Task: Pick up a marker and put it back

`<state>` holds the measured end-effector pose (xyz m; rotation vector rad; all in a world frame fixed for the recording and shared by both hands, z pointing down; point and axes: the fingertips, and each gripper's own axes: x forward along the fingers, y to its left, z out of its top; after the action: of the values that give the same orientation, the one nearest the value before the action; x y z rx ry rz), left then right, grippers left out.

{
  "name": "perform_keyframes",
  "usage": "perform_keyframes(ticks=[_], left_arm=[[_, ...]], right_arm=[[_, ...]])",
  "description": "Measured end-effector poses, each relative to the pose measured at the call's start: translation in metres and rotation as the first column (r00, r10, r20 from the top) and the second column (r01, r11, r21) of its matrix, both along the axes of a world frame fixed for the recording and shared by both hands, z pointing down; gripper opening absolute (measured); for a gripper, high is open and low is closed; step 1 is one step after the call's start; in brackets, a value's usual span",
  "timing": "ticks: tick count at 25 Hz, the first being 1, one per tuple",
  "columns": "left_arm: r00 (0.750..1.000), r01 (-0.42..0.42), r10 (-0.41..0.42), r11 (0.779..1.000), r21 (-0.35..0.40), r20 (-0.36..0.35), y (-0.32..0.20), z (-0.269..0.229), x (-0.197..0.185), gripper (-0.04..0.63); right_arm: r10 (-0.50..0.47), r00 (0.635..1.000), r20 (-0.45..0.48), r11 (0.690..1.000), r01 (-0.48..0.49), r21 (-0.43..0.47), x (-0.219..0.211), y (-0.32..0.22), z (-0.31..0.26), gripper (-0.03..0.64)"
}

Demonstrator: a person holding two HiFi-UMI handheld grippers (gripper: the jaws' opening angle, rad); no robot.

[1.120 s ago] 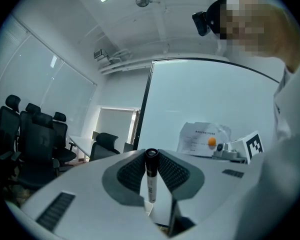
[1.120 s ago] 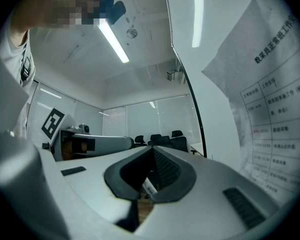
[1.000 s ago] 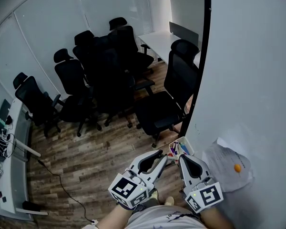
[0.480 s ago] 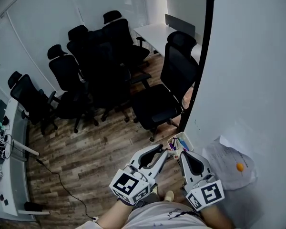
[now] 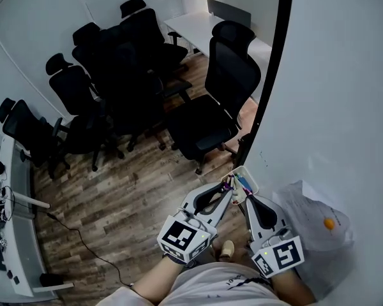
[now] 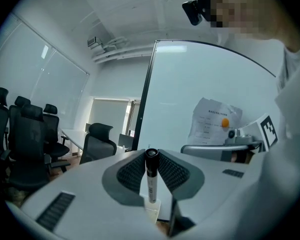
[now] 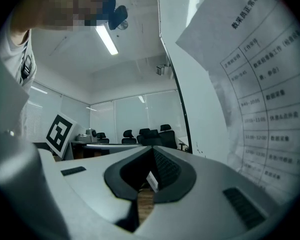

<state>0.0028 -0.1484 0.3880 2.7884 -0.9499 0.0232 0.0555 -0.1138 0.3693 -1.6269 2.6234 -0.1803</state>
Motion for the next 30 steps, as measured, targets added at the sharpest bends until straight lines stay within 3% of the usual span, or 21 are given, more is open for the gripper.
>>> perform_keyframes(ticks=[13, 22, 30], left_arm=[[0.988, -0.089, 0.094, 0.995, -0.041, 0.119, -0.038, 0.115, 0.038, 0.084], [0.979, -0.147, 0.161, 0.983, -0.112, 0.124, -0.051, 0.178, 0.051, 0.084], [0.973, -0.18, 0.19, 0.98, -0.085, 0.133, -0.046, 0.193, 0.046, 0.084]], right_arm=[[0.085, 0.996, -0.006, 0.991, -0.086, -0.102, 0.004, -0.033, 0.049, 0.012], [0.138, 0.99, -0.023, 0.98, -0.14, -0.144, 0.002, -0.047, 0.078, 0.011], [0.151, 0.988, -0.022, 0.976, -0.153, -0.157, -0.005, -0.05, 0.092, 0.012]])
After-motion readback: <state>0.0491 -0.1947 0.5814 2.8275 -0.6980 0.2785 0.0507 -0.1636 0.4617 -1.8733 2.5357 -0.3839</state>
